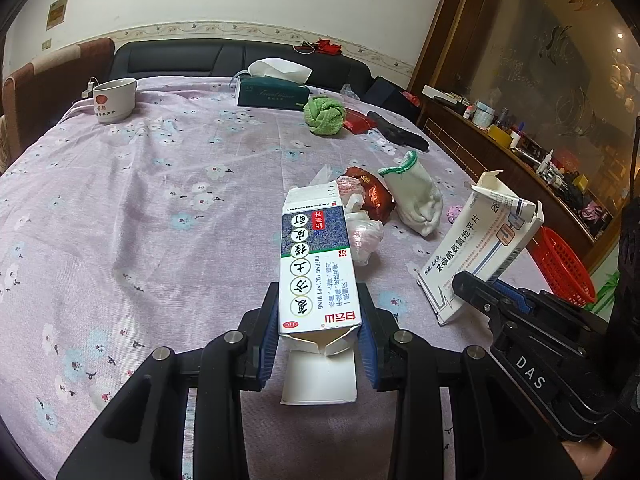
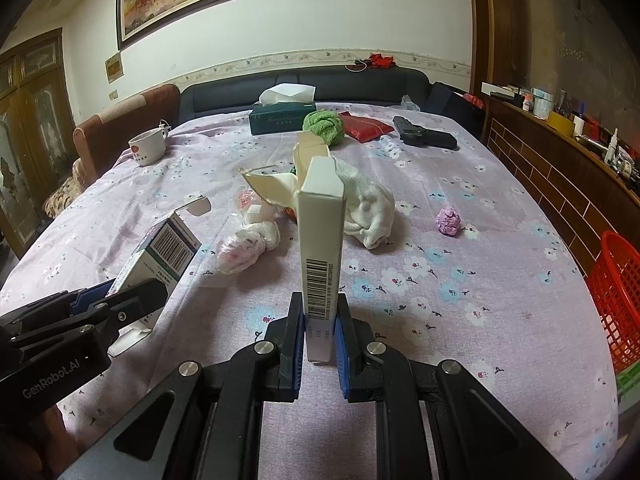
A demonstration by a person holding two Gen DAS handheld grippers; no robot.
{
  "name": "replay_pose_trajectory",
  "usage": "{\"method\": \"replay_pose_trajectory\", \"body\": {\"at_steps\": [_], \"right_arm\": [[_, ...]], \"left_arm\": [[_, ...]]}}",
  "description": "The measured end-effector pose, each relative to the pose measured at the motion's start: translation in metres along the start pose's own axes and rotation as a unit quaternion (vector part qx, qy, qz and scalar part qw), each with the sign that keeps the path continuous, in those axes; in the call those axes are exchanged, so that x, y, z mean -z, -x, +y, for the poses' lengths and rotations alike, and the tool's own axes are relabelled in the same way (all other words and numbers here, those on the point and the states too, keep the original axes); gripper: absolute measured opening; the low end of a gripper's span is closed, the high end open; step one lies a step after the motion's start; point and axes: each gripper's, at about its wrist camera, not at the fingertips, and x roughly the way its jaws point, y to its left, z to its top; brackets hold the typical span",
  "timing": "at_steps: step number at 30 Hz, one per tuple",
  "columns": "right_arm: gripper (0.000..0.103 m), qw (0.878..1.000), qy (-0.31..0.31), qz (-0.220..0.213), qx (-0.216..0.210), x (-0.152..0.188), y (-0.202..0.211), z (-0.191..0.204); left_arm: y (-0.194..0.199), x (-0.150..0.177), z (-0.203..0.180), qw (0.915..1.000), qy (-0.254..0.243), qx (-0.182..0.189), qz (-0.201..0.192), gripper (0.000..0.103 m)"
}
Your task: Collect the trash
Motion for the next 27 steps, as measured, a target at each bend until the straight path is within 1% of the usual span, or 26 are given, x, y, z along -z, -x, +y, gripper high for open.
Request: {"method": "replay_pose_trajectory", "body": {"at_steps": [27], "right_arm": [[0.014, 1.000, 0.005, 0.002, 0.004, 0.0009, 0.0001, -0.0001]], "left_arm": [[-0.0011, 0.0005, -0.0014, 1.0000, 0.001, 0.000, 0.001, 0.033]]}}
